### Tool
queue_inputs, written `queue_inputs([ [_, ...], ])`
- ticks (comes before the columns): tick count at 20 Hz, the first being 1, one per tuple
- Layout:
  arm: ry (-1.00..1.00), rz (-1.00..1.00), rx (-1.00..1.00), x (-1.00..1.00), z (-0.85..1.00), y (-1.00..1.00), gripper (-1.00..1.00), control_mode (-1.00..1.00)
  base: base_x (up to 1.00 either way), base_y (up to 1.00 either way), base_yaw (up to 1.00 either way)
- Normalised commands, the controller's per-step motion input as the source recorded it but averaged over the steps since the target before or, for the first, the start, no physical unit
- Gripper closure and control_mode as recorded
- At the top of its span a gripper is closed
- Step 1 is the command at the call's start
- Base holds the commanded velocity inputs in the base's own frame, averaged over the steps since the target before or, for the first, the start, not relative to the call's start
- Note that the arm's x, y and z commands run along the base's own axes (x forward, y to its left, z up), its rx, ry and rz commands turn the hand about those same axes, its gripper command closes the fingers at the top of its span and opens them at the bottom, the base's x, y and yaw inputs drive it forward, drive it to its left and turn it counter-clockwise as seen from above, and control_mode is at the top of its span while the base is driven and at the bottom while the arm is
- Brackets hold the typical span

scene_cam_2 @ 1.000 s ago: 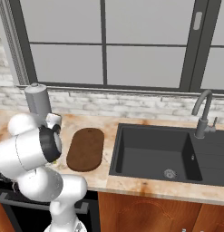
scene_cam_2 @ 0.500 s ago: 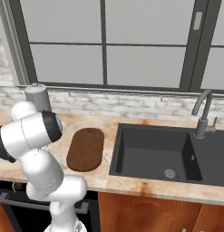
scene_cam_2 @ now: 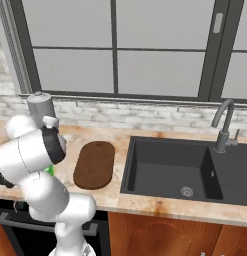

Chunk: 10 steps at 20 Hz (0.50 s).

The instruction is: Pick up the sponge from the counter and clean the cutting board by briefly scrubbing or pressing down on the cutting board. Once finished, release the sponge.

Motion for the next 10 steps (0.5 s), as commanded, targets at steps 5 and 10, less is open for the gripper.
queue_inputs([
  [5,-0.23,0.01,0.00,-0.42,0.72,-0.13,-1.00,-1.00,0.00,0.00,0.00],
  [10,-0.26,0.00,0.00,-0.45,0.73,-0.09,-1.00,-1.00,0.00,0.00,0.00],
])
